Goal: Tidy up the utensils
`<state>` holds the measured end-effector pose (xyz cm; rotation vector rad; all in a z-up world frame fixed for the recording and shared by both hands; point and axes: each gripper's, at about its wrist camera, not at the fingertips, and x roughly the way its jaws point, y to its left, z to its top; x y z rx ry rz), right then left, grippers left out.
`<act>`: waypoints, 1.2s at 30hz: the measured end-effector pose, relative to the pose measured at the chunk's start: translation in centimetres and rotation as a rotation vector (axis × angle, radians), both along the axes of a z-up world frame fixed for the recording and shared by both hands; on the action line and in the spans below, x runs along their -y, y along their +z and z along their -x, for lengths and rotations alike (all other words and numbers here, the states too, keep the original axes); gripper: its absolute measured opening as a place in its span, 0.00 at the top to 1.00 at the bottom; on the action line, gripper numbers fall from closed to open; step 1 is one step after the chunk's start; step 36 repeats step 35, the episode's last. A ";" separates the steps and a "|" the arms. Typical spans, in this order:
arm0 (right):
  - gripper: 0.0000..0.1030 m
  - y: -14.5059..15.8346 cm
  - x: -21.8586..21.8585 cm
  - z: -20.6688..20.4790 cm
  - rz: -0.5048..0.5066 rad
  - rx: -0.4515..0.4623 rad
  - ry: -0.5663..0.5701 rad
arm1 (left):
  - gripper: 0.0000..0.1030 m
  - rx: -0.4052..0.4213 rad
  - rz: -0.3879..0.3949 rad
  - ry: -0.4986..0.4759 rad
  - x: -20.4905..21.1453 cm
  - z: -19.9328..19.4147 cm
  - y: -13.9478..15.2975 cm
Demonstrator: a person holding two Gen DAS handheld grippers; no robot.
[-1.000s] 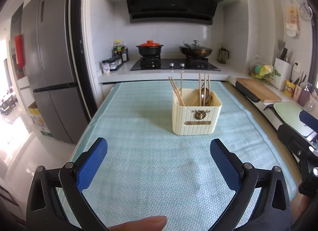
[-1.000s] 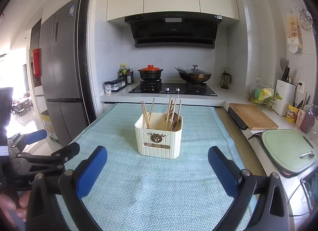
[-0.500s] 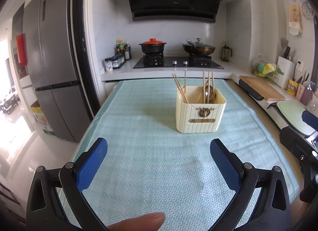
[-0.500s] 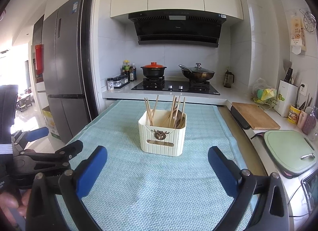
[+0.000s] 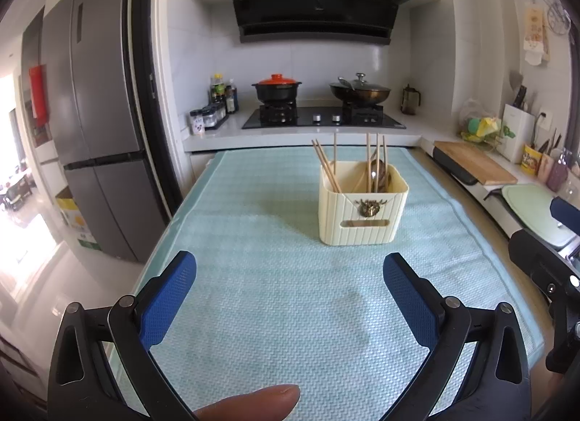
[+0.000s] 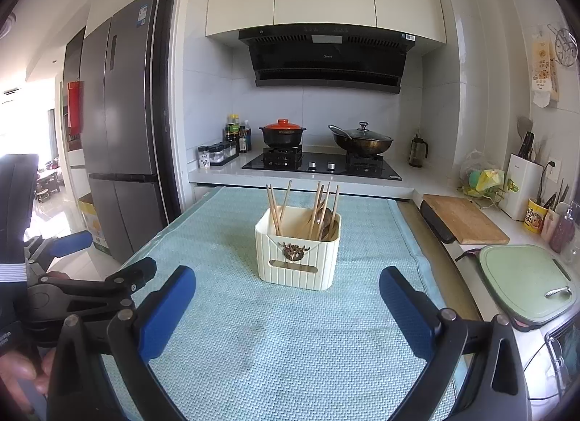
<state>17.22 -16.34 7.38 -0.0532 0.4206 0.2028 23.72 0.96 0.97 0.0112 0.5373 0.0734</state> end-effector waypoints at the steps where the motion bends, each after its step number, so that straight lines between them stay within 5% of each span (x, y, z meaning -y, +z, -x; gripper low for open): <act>1: 0.00 0.0 0.0 0.0 0.001 0.000 0.000 | 0.00 0.000 0.000 0.000 0.0 0.0 0.0; 36: 0.00 -0.5 0.2 -0.3 0.019 -0.021 -0.007 | 0.00 0.018 0.012 0.007 -0.4 0.4 0.1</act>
